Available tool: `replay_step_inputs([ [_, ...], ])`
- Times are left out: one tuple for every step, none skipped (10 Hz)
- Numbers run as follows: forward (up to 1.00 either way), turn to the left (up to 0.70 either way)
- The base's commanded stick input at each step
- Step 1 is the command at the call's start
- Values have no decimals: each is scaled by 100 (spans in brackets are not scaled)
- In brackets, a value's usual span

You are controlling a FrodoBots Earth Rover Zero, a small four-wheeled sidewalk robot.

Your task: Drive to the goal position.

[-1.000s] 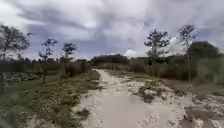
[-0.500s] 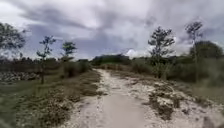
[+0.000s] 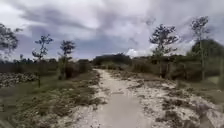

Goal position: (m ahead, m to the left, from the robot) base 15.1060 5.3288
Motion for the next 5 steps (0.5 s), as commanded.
replay_step_inputs([
  [85, 0],
  [85, 0],
  [85, 0],
  [85, 0],
  [85, 0],
])
